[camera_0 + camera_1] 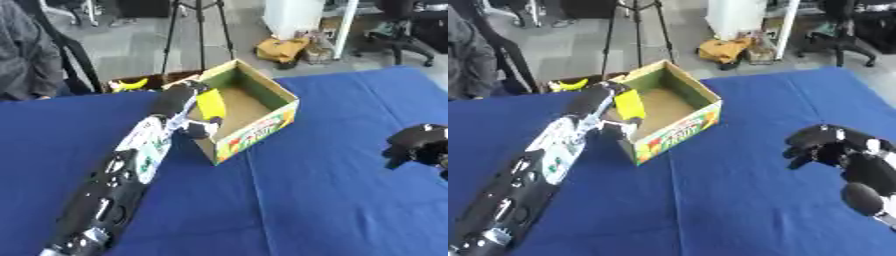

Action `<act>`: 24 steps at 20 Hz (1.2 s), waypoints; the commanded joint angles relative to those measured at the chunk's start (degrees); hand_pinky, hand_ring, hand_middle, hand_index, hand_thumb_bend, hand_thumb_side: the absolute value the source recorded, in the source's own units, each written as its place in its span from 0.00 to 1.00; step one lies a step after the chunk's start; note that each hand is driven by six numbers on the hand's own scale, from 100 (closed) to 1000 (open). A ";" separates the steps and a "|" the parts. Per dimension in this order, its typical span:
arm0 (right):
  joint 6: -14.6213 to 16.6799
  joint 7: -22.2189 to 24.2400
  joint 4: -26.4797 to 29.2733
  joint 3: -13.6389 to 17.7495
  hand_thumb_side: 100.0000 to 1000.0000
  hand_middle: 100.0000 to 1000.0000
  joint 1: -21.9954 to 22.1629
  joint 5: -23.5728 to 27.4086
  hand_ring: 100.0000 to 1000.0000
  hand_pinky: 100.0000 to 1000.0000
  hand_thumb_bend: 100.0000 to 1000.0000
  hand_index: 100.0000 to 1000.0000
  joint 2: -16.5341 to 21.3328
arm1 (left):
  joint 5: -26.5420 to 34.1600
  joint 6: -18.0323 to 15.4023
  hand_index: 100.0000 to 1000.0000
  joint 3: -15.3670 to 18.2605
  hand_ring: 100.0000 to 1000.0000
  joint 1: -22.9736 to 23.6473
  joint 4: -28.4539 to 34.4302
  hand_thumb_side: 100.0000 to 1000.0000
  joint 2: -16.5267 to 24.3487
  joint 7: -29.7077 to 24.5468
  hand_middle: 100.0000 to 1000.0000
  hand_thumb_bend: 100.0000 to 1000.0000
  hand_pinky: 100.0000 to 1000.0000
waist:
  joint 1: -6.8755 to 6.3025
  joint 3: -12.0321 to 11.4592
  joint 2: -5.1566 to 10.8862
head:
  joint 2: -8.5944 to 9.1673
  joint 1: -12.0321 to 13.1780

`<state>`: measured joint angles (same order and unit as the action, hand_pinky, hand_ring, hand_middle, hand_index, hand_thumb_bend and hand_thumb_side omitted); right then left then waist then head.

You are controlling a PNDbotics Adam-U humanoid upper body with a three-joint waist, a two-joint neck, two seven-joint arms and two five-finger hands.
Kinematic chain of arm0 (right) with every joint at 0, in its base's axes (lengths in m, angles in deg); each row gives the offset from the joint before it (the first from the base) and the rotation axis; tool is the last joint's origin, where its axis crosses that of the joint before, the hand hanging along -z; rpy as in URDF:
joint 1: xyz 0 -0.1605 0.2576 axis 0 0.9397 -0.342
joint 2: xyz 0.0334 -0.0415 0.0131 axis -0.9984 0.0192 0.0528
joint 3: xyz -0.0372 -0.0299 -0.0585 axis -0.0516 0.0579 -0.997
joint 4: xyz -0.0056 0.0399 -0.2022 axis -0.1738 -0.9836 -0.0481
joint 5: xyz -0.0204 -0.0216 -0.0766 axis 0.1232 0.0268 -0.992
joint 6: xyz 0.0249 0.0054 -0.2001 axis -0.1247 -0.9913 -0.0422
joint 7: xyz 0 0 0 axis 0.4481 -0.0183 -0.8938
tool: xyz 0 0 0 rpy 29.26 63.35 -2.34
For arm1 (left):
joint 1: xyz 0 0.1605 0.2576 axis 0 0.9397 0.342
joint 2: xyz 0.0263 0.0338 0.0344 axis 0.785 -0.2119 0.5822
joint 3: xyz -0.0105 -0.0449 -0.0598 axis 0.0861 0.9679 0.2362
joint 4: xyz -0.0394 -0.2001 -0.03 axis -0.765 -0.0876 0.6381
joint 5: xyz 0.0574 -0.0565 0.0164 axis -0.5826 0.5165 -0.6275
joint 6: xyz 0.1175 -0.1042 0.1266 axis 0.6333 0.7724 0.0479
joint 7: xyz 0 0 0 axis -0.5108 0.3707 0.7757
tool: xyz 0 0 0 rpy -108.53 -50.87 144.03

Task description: Pick up objects on the table and place them in the box.

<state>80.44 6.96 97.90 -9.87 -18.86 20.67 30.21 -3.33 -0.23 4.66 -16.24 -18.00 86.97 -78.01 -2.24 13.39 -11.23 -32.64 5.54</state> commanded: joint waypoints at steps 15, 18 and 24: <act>0.08 0.25 0.65 0.46 0.57 0.71 -0.69 0.36 0.70 0.61 0.54 0.73 0.41 | -2.35 -1.76 0.81 0.44 0.69 0.27 -0.54 0.81 -0.04 -2.87 0.69 0.70 0.73 | 0.21 -0.15 0.73 | 0.70 -0.36; 0.08 0.26 0.57 0.54 0.57 0.71 -0.60 0.32 0.70 0.61 0.55 0.73 0.35 | 0.65 -2.01 0.80 0.61 0.68 0.31 1.45 0.81 0.61 1.03 0.68 0.58 0.72 | 0.31 -0.44 0.76 | 0.72 -0.49; 0.01 0.18 0.30 0.81 0.57 0.71 -0.05 0.17 0.70 0.61 0.55 0.72 0.19 | 17.12 -3.05 0.74 0.83 0.64 1.48 14.17 0.82 4.18 9.55 0.63 0.43 0.68 | 0.54 -2.11 1.19 | 0.28 -1.53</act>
<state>80.42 7.17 97.72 -9.80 -18.63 20.66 29.74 10.08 -3.13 4.99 -13.91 -7.68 89.25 -70.26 -2.06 11.20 -11.09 -32.62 4.34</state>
